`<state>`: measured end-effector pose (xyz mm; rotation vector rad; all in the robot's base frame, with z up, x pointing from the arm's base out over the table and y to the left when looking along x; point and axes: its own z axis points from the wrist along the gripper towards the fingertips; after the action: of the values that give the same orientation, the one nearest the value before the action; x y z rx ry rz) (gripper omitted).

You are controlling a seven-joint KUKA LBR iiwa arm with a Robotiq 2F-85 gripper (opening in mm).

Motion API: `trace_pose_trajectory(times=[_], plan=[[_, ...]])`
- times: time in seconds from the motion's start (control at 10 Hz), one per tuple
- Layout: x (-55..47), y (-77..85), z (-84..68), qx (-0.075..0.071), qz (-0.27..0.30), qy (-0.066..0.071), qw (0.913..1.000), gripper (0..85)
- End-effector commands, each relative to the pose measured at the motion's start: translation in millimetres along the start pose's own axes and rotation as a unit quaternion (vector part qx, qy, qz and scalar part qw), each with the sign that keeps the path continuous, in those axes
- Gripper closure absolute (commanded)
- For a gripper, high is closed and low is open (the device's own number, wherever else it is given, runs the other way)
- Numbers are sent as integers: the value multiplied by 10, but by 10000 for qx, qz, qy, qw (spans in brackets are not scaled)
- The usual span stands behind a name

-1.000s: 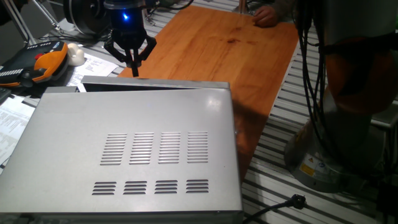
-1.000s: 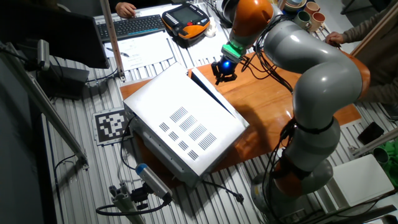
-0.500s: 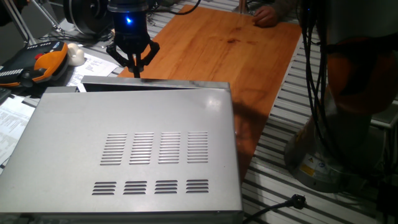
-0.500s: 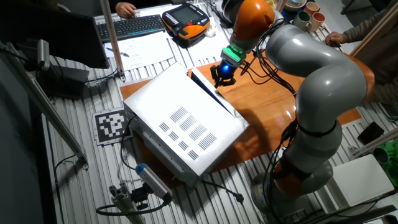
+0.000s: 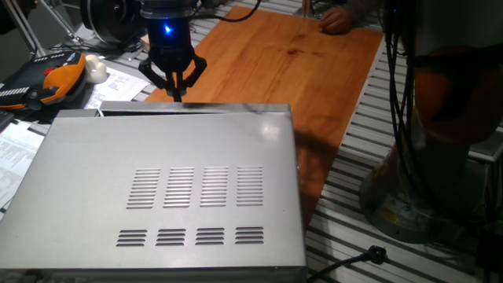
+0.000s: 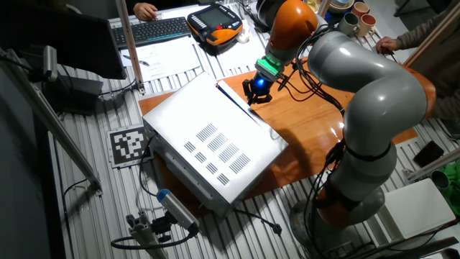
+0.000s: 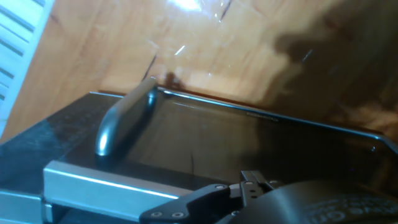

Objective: Put the bowl into the microwave

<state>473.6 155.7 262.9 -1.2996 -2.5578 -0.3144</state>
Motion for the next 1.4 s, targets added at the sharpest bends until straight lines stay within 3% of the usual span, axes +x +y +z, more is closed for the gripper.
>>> trace_pose_trajectory(times=[0.0,0.3,0.9,1.0,1.1,1.3], plan=[[19,-16,2,24,0,34,10000,850],[44,-37,-7,86,-80,171,9998,850],[51,-38,7,132,-151,159,9997,850],[-37,-20,-67,-61,-195,86,9998,850],[-123,0,-143,-87,-311,-75,9995,850],[-342,16,-336,10,-800,-528,9954,850]])
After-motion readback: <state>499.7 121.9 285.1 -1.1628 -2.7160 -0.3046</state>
